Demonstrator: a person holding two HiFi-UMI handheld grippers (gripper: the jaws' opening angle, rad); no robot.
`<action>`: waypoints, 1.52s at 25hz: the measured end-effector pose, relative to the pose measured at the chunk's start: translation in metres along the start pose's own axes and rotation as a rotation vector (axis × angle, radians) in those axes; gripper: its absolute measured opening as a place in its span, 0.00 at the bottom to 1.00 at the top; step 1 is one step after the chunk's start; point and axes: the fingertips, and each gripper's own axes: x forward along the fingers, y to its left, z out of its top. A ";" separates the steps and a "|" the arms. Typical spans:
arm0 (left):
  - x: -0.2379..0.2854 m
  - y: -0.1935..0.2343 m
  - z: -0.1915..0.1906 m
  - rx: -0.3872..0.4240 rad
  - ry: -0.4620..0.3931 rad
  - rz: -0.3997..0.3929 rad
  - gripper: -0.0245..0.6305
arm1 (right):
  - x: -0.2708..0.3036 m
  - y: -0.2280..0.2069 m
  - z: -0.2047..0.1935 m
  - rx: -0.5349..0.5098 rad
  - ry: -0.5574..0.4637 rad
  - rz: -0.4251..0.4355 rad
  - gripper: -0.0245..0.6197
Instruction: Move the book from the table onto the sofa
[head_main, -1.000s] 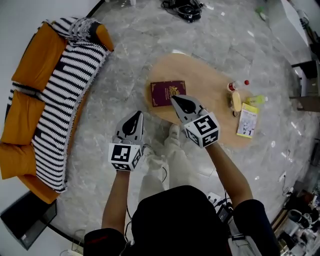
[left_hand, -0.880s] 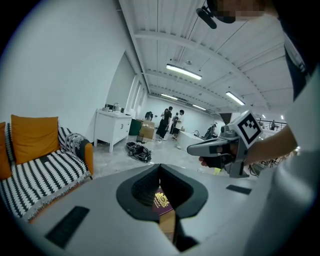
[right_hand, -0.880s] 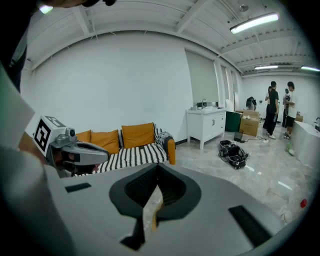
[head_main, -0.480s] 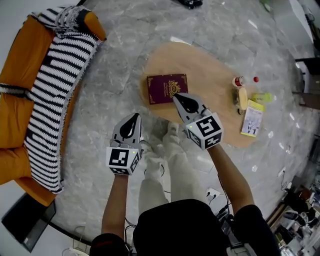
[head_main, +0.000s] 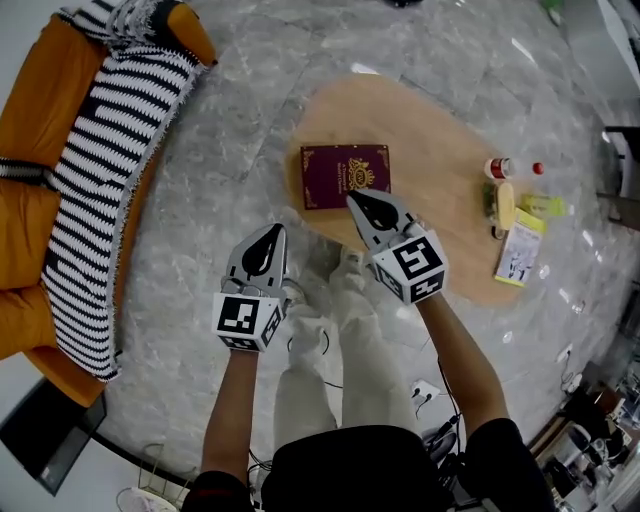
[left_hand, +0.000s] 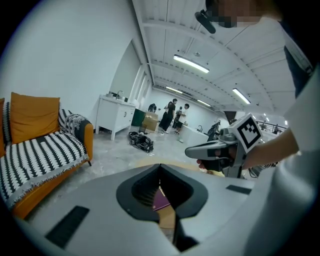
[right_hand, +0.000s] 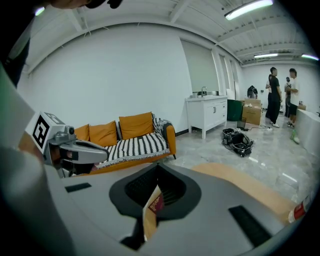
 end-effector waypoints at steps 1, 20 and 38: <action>0.002 0.002 -0.004 -0.003 0.001 0.003 0.06 | 0.003 -0.001 -0.004 0.003 0.001 0.004 0.05; 0.041 0.035 -0.085 -0.240 0.007 0.058 0.06 | 0.052 -0.039 -0.078 0.058 0.042 -0.033 0.05; 0.053 0.042 -0.132 -0.268 0.083 0.050 0.06 | 0.095 -0.074 -0.131 0.036 0.188 -0.039 0.28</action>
